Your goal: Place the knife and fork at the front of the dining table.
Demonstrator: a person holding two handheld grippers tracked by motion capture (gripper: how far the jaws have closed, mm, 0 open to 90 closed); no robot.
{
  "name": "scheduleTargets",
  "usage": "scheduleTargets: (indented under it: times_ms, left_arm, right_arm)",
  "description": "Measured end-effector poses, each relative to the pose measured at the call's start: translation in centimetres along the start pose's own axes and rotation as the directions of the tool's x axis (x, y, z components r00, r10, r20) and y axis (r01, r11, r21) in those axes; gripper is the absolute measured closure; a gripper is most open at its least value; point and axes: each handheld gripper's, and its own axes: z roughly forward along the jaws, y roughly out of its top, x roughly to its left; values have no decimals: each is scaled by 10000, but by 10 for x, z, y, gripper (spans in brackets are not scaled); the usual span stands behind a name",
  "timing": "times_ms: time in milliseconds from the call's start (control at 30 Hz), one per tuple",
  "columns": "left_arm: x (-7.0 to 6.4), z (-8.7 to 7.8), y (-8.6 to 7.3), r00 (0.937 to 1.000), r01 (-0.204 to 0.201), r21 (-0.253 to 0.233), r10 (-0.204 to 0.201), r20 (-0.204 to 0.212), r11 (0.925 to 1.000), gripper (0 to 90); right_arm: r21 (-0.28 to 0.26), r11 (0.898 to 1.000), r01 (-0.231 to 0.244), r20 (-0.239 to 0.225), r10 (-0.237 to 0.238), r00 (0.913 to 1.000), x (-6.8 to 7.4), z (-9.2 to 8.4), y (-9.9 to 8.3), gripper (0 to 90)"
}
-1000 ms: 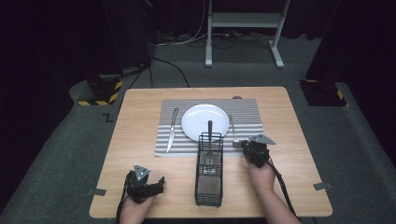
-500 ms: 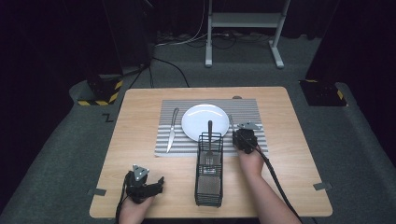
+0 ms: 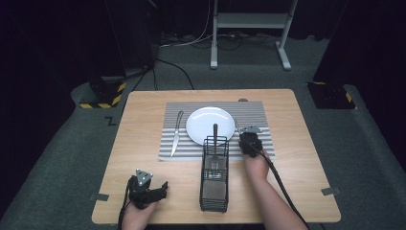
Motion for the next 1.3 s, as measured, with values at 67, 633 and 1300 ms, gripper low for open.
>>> scheduleTargets:
  times_ms: [67, 633, 1300]
  left_arm:
    - [0, 0, 0, 10000, -2, 0, 2, -4, 10000, 127]
    - [0, 0, 0, 10000, -21, -8, 21, 36, 10000, 126]
    - [-2, 1, 0, 9998, -205, 47, 205, -36, 9998, 123]
  right_arm:
    - [-19, 9999, -120, 121, 120, 9999, -3, -1, -1, 855]
    - [-232, 9952, -949, 406, 958, 9946, -9, -2, -3, 855]
    - [-2866, 9499, -1248, -823, 1054, 9910, -8, -63, -2, 488]
